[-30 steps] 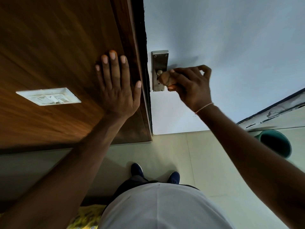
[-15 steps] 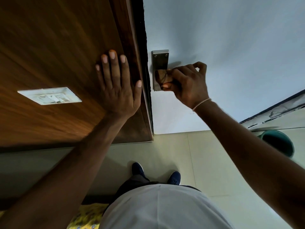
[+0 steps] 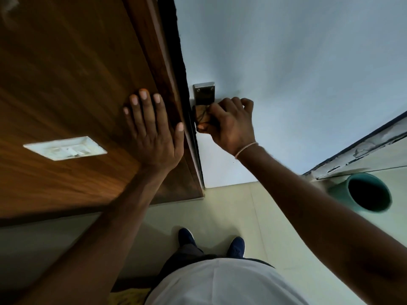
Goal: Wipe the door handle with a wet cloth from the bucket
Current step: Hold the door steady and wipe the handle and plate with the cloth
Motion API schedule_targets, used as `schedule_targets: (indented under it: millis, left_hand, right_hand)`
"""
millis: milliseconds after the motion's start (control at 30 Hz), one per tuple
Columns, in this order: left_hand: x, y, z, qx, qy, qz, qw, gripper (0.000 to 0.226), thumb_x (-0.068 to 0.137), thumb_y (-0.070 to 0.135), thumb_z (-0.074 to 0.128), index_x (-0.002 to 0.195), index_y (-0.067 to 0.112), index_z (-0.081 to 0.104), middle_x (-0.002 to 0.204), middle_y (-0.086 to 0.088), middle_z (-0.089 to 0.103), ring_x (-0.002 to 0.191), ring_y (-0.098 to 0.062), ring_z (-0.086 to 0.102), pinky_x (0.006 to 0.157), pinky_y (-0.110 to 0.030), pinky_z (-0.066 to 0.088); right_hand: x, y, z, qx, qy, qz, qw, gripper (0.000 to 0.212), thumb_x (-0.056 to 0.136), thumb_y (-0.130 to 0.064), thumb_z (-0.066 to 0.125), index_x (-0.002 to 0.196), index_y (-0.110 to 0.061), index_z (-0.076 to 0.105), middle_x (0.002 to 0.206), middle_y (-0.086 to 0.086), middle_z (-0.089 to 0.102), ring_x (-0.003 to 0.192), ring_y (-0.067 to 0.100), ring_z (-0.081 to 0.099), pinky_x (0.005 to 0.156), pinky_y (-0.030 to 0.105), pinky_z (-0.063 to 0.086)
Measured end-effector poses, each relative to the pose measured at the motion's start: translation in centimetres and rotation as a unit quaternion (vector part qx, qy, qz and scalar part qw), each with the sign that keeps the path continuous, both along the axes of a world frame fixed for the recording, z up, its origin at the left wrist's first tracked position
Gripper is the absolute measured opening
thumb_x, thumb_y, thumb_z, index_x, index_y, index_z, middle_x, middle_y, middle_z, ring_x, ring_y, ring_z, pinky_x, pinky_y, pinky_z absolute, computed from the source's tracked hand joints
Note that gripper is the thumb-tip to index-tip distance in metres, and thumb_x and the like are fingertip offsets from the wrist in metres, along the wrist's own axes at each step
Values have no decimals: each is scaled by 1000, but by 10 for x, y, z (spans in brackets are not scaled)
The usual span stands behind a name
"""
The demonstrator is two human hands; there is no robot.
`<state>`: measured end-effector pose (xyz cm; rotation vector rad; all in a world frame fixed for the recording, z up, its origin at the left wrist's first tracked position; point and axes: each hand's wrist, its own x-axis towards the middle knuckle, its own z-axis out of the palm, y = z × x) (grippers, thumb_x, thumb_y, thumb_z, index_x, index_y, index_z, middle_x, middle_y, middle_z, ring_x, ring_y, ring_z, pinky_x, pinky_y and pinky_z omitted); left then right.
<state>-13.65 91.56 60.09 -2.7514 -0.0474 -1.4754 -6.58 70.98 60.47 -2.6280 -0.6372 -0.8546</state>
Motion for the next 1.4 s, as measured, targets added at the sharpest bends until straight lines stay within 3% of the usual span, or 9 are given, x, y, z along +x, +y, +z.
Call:
schedule_targets:
  millis: [267,467,800,1033,1233,1400]
  left_hand:
    - [5,-1,-4,-7,-15,3,1000,79,101,36,60,163,-6,31,162,-34,38,154,-52,30,131,-65,21]
    - [5,1,-4,0,-10,2,1000,80,101,37,59,164,-4,30,161,-33,40,153,-50,30,132,-63,19]
    - [6,1,-5,2,-16,16,1000,78,98,35,61,160,-4,35,158,-35,47,152,-50,33,132,-61,19]
    - [4,1,-2,-3,-15,15,1000,78,98,34,61,160,-4,36,159,-35,47,152,-50,34,131,-63,22]
    - [1,1,-1,-2,-9,18,1000,78,99,34,60,161,-4,34,160,-35,45,154,-49,32,132,-61,20]
    - [3,-1,-1,1,-13,22,1000,78,97,34,61,160,-4,35,159,-35,46,153,-49,33,131,-62,22]
  right_hand:
    - [5,-39,-3,-31,16,22,999,37,101,-55,64,110,-20,70,99,1,73,92,30,68,100,51,42]
    - [-4,9,7,-102,42,-4,994,48,100,-53,58,119,-9,63,96,12,74,89,39,68,98,50,43]
    - [15,-10,7,-187,-27,57,980,40,104,-48,58,120,-12,58,90,13,73,82,38,69,97,47,41]
    - [23,-36,9,-164,-8,99,981,29,100,-39,67,114,-14,61,93,9,75,84,37,70,95,44,40]
    - [28,-65,8,-123,53,105,985,37,97,-49,66,113,-16,64,103,7,77,93,36,70,98,44,34]
    - [32,-84,3,-56,120,104,986,39,94,-48,70,118,-17,67,115,5,77,109,34,70,98,44,38]
